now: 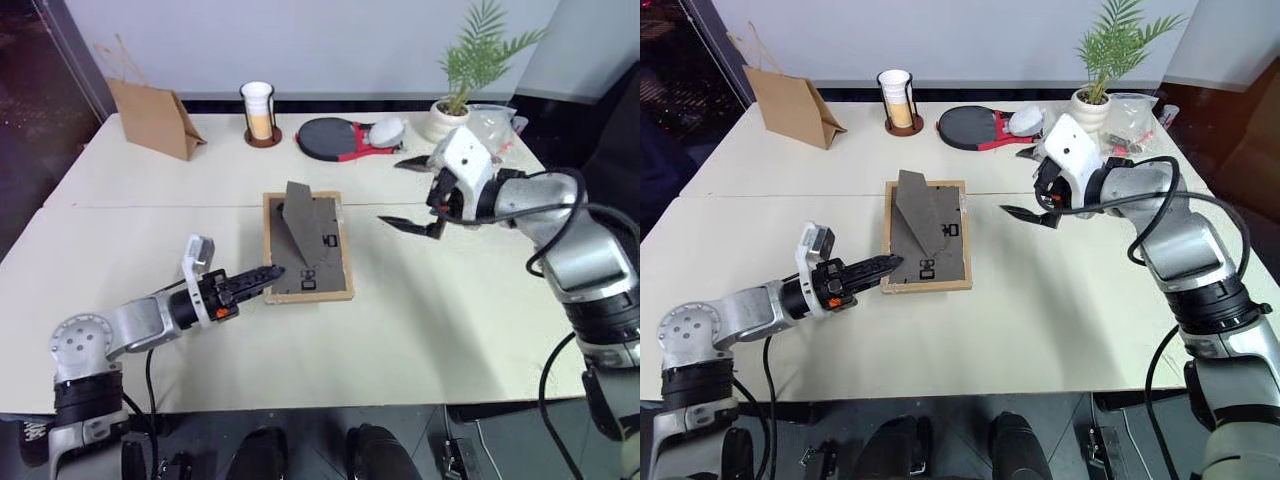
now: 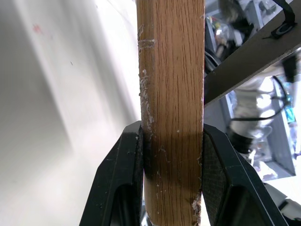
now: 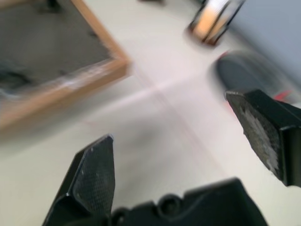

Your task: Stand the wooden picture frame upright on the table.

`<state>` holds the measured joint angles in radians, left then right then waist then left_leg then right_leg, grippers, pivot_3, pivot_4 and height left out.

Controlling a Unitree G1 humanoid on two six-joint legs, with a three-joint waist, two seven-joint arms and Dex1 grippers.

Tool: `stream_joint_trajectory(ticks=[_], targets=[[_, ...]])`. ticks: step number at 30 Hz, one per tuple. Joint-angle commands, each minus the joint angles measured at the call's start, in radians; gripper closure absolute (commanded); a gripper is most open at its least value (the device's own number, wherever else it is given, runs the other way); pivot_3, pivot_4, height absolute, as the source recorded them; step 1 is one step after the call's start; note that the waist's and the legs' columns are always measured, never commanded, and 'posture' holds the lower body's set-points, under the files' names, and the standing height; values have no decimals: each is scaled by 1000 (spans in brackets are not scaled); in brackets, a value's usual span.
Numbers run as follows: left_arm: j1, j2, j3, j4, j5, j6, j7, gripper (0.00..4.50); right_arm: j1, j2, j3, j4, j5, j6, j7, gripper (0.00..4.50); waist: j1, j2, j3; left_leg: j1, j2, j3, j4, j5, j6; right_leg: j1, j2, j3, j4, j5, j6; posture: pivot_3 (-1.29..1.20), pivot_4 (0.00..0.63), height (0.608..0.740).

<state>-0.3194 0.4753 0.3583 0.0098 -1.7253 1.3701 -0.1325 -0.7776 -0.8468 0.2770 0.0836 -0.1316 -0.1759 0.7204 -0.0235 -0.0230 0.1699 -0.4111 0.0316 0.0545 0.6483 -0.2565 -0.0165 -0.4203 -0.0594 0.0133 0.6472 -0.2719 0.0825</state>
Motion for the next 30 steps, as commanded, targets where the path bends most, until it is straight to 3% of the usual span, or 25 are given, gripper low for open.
stream_joint_trajectory(ticks=[1,4,7,14,17,22,24,26,30], targets=[[17,36,-35,-53,-136,-56,30,3475,-22,19,40,137,-278,-471,-271,53,3,0,0,0,0,0,0,1,-1,-1,1,0,1,0,0,0,150,740],[33,63,-79,-63,-204,-101,61,3475,-37,66,73,213,-490,-671,-504,53,5,0,0,0,0,0,0,5,-8,-1,1,1,2,0,0,0,150,740],[37,86,-114,-71,-241,-138,77,3475,-61,123,101,264,-641,-753,-674,53,5,0,0,0,0,0,1,5,-9,-1,1,2,2,0,0,0,150,740],[48,119,-146,-86,-247,-171,60,3475,-169,211,173,411,-803,-812,-852,53,6,0,0,0,0,0,2,6,-10,0,2,1,3,0,0,0,150,740],[63,126,-149,-103,-247,-180,54,3475,-201,224,193,463,-828,-823,-886,890,6,0,0,0,0,0,1,6,-10,0,3,1,2,0,0,0,150,740],[90,142,-158,-132,-247,-198,48,3475,-222,229,207,508,-831,-842,-909,3430,6,0,1,0,0,0,2,6,-10,0,2,1,2,0,0,0,150,740],[97,155,-164,-142,-247,-204,45,3475,-227,230,209,518,-826,-849,-910,3440,5,0,1,1,0,-1,2,6,-10,1,2,1,2,0,0,0,150,740],[112,182,-162,-154,-214,-211,41,2436,-228,231,208,534,-787,-868,-881,3440,3,0,1,1,0,-1,2,6,-10,1,2,1,3,0,0,0,150,740],[177,328,-88,-261,84,-239,-171,541,-238,260,195,625,-542,-911,-685,3440,-1,0,1,2,0,-1,1,6,-9,2,4,1,2,0,0,0,150,740]])
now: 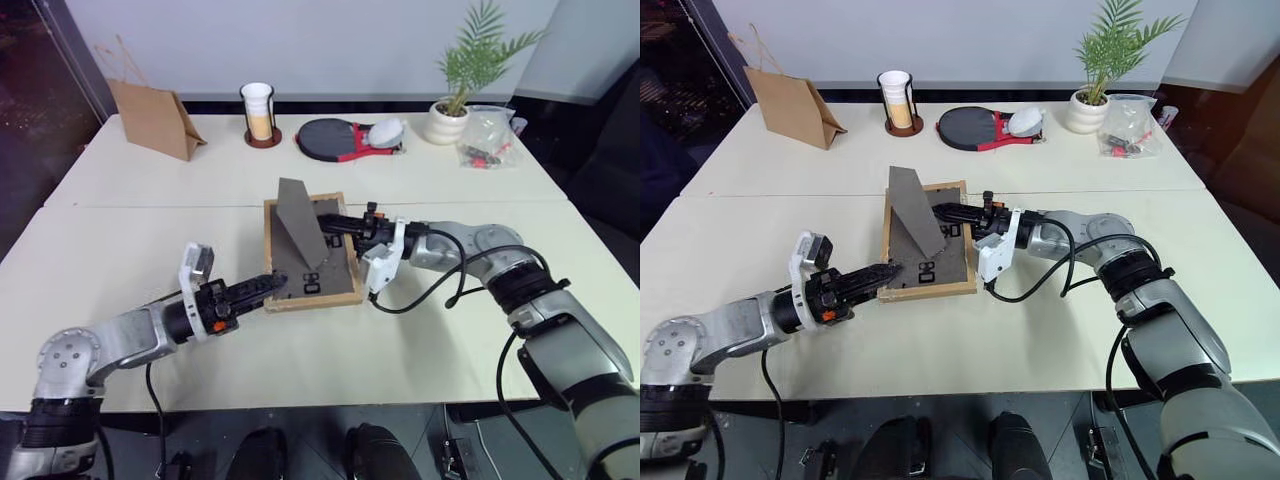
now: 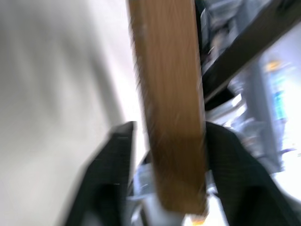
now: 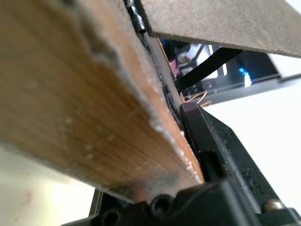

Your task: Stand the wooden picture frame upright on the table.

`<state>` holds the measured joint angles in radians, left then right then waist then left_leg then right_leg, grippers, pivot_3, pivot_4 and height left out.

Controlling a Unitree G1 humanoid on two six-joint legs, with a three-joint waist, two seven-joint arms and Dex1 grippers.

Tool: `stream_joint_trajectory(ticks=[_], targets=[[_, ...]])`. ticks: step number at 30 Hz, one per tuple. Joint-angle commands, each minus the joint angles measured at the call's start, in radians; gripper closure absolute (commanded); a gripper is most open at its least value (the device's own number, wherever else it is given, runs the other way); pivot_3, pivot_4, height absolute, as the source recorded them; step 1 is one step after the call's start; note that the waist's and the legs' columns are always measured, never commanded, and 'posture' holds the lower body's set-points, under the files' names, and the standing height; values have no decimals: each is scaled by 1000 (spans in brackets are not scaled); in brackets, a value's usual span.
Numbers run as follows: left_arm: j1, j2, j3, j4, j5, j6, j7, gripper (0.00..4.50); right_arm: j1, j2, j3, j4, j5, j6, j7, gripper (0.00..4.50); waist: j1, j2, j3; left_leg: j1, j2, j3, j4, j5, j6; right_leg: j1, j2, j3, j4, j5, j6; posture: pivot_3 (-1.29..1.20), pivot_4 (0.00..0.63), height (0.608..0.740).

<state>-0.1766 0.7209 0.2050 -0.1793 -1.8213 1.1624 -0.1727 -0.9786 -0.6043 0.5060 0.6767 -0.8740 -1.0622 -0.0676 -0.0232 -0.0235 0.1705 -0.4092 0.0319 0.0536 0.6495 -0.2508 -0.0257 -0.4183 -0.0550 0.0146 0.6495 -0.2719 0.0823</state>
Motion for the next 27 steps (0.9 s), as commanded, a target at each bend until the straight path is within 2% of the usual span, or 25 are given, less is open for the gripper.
stream_joint_trajectory(ticks=[1,3,4,6,7,9,12,15,18,23,27], targets=[[71,149,82,-113,299,-81,-232,86,-39,30,-35,56,295,-14,196,3440,-5,0,0,0,0,0,0,0,0,0,0,0,0,0,0,0,150,740],[166,284,96,-181,576,-251,-454,32,-29,61,-41,80,503,46,414,3440,-16,-1,1,0,0,0,0,0,1,1,3,0,-1,0,0,0,150,740],[192,319,106,-181,645,-304,-524,32,-15,80,-51,70,616,106,532,3440,-22,0,1,1,1,-1,-1,-1,1,1,4,-1,-1,0,-1,0,150,740],[195,368,146,-119,743,-387,-597,32,42,124,-83,-48,960,430,915,3440,-20,3,3,3,1,0,-2,-2,3,3,4,-1,-1,0,-1,0,150,740],[183,377,155,-94,769,-404,-615,32,56,138,-100,-89,1079,579,1063,3440,-20,2,3,4,4,-1,-2,-2,4,5,4,-2,-1,0,-1,0,150,740],[156,372,149,-61,824,-434,-639,32,56,155,-133,-120,1205,798,1238,3440,-15,3,3,4,6,-3,-1,-2,4,6,4,-4,-1,0,-1,0,150,740],[121,344,112,-26,916,-475,-658,32,17,178,-170,-86,1294,1080,1417,3440,-10,3,3,4,6,-4,-1,-3,4,6,2,-6,-1,0,-2,0,150,740],[104,312,68,-23,989,-501,-673,32,-53,225,-193,59,1294,1217,1533,3440,-13,3,4,4,4,-4,-2,-3,5,5,-3,-6,-1,0,-3,0,150,740],[84,279,44,-51,1022,-497,-672,32,-110,281,-205,228,1233,1216,1571,3440,-19,3,4,2,3,-3,-2,-3,5,3,-4,-6,0,0,-2,0,150,740],[27,205,38,-42,1056,-498,-635,32,-135,346,-213,438,1118,1151,1560,3440,-19,3,4,-1,3,-3,-4,-3,4,-2,-4,-6,0,1,-1,0,150,740],[23,181,13,-52,1106,-513,-643,32,-140,372,-242,519,1062,1146,1541,3440,-23,3,3,-2,1,0,-4,-3,4,-3,-6,-5,0,1,-1,0,150,740]])
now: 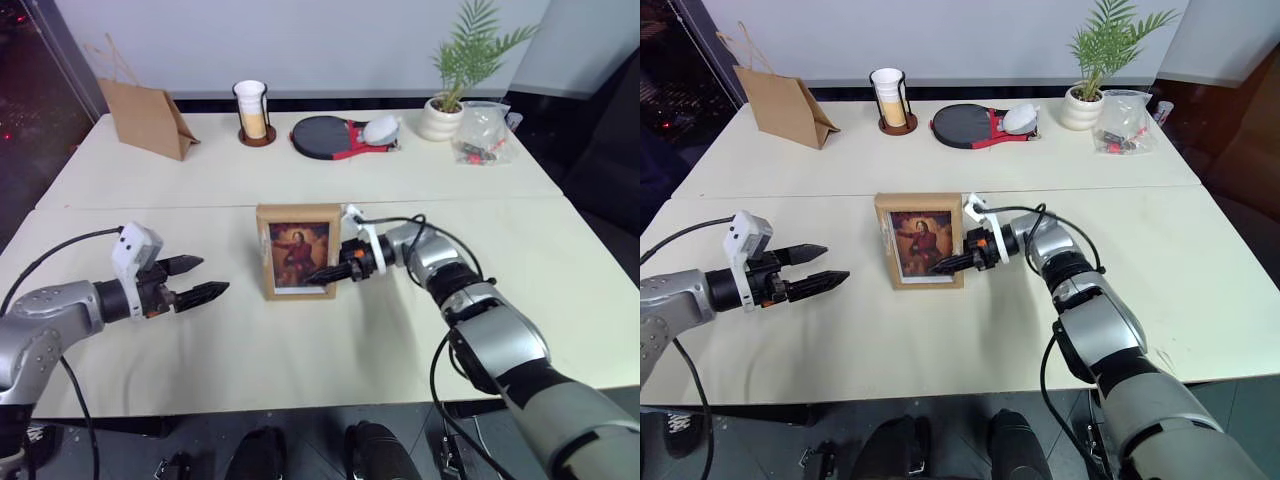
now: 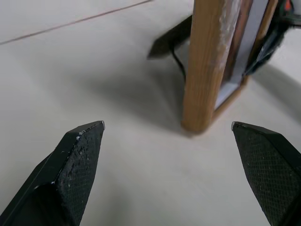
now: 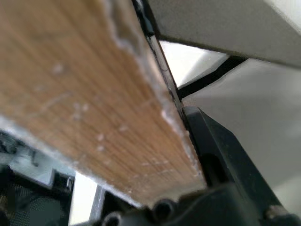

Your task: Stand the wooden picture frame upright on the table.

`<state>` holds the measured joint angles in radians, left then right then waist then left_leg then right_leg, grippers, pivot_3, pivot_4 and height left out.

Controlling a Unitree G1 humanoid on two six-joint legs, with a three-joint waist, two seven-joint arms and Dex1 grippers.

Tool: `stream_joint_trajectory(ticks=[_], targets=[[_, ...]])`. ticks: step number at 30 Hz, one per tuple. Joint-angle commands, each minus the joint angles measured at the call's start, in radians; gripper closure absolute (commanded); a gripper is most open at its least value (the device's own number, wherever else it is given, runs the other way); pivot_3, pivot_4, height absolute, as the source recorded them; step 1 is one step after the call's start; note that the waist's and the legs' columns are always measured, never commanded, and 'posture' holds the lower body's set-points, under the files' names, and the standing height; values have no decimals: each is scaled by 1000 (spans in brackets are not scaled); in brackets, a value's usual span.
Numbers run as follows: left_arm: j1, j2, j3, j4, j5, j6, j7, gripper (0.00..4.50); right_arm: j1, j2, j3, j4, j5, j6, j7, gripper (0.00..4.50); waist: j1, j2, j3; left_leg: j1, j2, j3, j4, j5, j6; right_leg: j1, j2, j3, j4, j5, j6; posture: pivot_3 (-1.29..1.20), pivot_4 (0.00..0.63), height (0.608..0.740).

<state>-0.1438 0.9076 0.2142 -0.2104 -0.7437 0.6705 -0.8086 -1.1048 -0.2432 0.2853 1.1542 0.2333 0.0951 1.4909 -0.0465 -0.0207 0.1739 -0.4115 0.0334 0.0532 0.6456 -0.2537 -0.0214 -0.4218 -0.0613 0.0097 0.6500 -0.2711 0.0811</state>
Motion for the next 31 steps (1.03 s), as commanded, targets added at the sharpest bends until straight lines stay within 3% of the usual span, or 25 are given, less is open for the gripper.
stream_joint_trajectory(ticks=[1,7,10,13,18,22,31], targets=[[-15,-12,4,-27,25,-14,-11,9,-14,13,-29,51,-56,-10,-24,2942,1,0,0,1,0,0,0,0,0,1,0,0,0,0,0,0,150,740],[-38,-26,14,-44,5,23,-35,0,-13,-38,-102,34,-73,27,-16,20,2,0,0,1,0,-1,0,0,0,1,-1,0,1,0,0,0,150,740],[-53,-39,23,-46,-19,46,-42,0,21,-119,-136,-33,-78,32,-46,20,6,0,0,1,0,-1,0,0,0,0,-1,0,1,0,0,0,150,740],[-58,-44,35,-50,-26,58,-46,0,112,-221,-160,-230,-61,86,-18,20,7,0,0,0,-1,-1,0,0,0,0,-2,0,0,0,0,0,150,740],[-43,-21,52,-74,-15,55,-69,0,391,-433,-279,-942,52,286,-85,20,7,2,1,-1,-1,-2,-2,-1,0,-1,-2,0,-1,0,0,0,150,740],[-24,-7,72,-97,-1,40,-75,0,489,-508,-378,-1299,147,472,-213,20,-3,3,1,0,0,1,-1,0,0,-2,0,2,1,0,0,0,150,740],[12,-3,80,-170,8,37,-79,0,605,-591,-407,-1521,164,554,-370,20,19,2,1,2,-1,0,3,-1,2,2,-1,2,0,-2,-3,0,150,740]])
